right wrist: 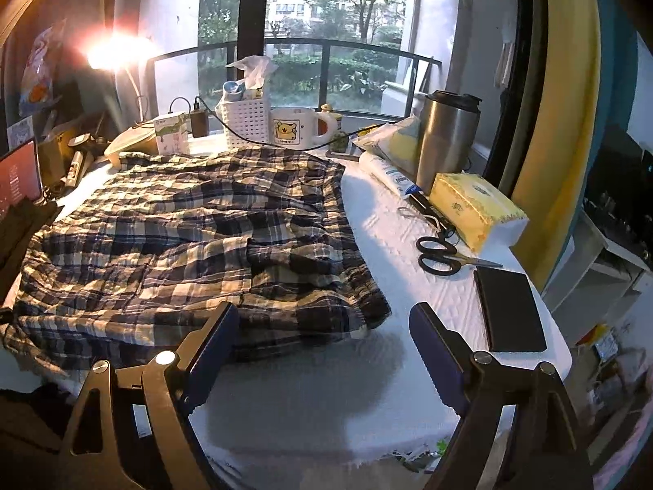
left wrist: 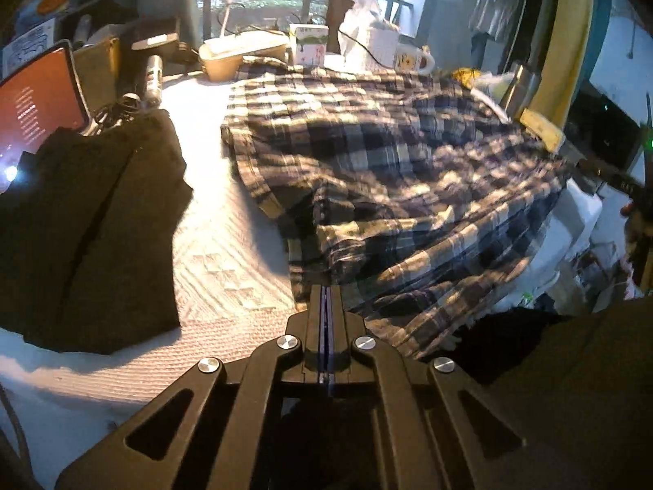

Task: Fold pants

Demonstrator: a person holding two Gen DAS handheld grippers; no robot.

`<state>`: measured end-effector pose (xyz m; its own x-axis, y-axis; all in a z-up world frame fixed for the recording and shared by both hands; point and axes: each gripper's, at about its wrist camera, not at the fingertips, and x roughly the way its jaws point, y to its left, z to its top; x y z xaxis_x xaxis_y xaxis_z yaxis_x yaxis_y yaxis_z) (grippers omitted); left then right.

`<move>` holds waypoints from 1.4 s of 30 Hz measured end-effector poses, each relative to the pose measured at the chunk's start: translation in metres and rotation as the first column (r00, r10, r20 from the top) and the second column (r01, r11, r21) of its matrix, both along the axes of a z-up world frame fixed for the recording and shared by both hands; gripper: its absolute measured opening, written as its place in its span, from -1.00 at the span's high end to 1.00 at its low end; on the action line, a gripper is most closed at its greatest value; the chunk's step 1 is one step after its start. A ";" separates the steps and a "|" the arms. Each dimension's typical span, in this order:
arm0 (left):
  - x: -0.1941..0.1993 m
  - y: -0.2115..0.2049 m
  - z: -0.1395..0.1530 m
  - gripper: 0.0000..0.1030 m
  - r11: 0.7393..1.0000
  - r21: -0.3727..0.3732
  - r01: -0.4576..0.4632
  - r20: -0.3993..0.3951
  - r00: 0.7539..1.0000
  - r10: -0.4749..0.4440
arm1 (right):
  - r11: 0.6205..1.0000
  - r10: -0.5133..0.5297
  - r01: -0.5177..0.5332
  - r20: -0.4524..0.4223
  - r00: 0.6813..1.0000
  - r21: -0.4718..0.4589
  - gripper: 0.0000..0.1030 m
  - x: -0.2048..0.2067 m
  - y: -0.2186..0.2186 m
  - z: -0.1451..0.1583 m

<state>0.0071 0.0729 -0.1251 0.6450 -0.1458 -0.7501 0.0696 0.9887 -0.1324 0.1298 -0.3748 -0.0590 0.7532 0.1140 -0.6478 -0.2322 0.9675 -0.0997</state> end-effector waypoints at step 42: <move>-0.010 -0.036 0.005 0.81 0.972 0.108 0.210 0.043 0.976 -0.215 | 0.977 -0.075 0.073 -0.001 0.997 -0.200 -0.69 0.003 -0.034 -0.030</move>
<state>-0.0032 0.0370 -0.1202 0.6475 -0.2085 -0.7330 0.2838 0.9586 -0.0220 0.1329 -0.4085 -0.0888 0.7488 -0.0740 -0.6586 -0.1625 0.9429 -0.2906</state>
